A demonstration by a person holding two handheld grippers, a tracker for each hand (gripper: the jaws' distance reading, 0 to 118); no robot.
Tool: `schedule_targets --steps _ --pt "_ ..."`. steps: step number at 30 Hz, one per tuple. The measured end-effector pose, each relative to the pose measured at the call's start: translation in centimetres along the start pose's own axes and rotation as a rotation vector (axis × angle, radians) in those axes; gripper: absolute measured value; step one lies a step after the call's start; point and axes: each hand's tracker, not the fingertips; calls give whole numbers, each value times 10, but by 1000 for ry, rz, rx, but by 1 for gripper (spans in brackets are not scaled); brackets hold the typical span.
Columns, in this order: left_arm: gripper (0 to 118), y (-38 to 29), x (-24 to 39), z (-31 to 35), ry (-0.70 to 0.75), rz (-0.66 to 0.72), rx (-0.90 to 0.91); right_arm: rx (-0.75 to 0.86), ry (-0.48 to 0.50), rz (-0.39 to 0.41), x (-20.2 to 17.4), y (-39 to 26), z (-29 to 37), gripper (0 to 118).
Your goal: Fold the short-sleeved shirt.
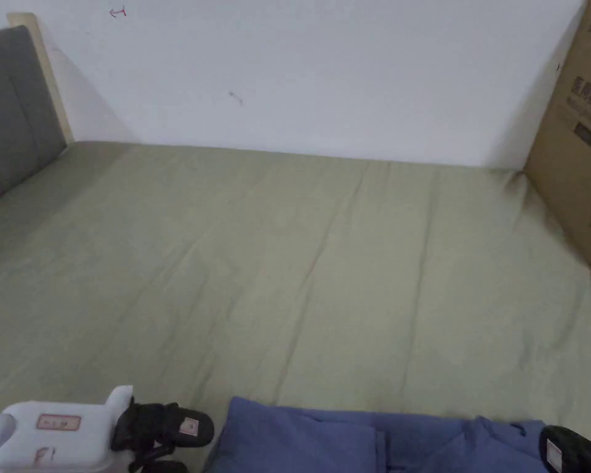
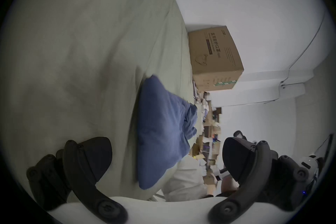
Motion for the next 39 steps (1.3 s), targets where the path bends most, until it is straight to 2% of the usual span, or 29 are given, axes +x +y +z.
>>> schedule_targets --steps 2,4,7,9,10,12,13,14,16,18,21,24,26,31,32,36,39 --pt "118 -3 -13 -20 -82 35 -58 -13 4 11 -4 0 -5 2" --pt "118 6 -19 -32 -236 29 -58 -34 12 9 -8 -1 -10 2" --pt "118 9 -19 -64 -292 101 -78 -61 21 -16 -11 -4 -18 2" --pt "116 13 -9 -78 -222 36 -95 -72 19 -30 -12 -4 -22 2" --pt "104 13 -4 -84 -172 -12 -88 -74 18 -34 -12 -5 -23 2" --pt "8 15 1 -87 -57 -78 -47 -75 20 -41 -13 -5 -23 2" --pt "8 14 1 -93 89 -105 -16 -75 22 -44 -13 -6 -23 2" --pt "8 11 -5 -98 319 -135 3 -74 24 -45 -13 -6 -22 2" --pt "8 7 -6 -92 73 -46 40 -78 24 -43 -12 -7 -20 2" --pt "8 6 3 -95 186 -72 12 -80 25 -43 -10 -8 -17 2" --pt "8 -7 49 -86 378 -215 31 -78 30 -46 -5 -8 -12 2" --pt "8 -15 85 -61 510 -285 50 -56 32 -63 2 -7 -6 2" --pt "8 -19 104 -39 659 -313 87 -39 39 -88 7 -8 -2 2" --pt "8 -32 144 -23 1230 -481 134 -25 41 -130 22 -17 9 2" --pt "8 -35 148 -29 1268 -509 129 -25 40 -135 25 -19 10 2" --pt "8 -45 166 -71 1193 -512 95 -20 17 -167 41 -26 20 2" --pt "8 -49 179 -117 1040 -485 36 -17 -6 -193 53 -29 28 2"
